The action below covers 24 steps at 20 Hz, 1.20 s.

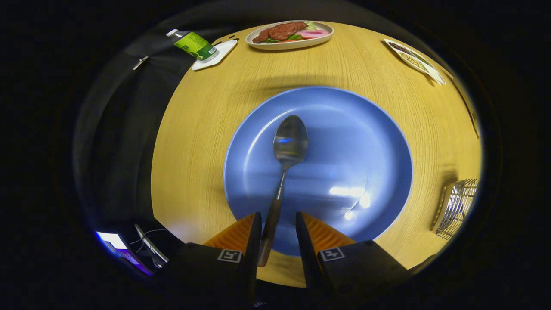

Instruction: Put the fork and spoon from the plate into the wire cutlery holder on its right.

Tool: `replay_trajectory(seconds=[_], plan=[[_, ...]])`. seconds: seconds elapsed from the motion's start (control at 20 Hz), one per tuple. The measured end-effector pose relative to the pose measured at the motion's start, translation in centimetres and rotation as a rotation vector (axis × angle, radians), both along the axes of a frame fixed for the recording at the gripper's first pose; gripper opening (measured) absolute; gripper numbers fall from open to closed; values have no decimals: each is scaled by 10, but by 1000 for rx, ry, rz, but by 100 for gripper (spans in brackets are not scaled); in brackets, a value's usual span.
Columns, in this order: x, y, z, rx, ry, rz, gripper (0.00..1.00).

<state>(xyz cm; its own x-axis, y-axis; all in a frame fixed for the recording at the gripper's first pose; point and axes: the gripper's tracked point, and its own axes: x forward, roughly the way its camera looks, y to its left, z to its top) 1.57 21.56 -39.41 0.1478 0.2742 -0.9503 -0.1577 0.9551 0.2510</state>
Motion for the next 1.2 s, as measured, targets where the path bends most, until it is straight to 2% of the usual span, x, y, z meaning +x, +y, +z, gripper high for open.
replay_trajectory(seconds=[0.05,0.25,0.4,0.45,0.5,0.75,0.8,0.9,1.0,1.2], plan=[[-1,0,-1,4,7,-6,50],[-4,-2,1,41,26,-36,50],[-3,-10,-7,19,16,-55,22],[-3,-10,-8,28,11,-57,21],[-2,-11,-3,32,10,-51,15],[-8,-8,5,113,3,14,10],[-8,-9,10,126,5,19,7],[-6,-14,19,143,-8,20,7],[-8,-23,32,151,-17,29,7],[-15,-59,68,120,-78,105,7]])
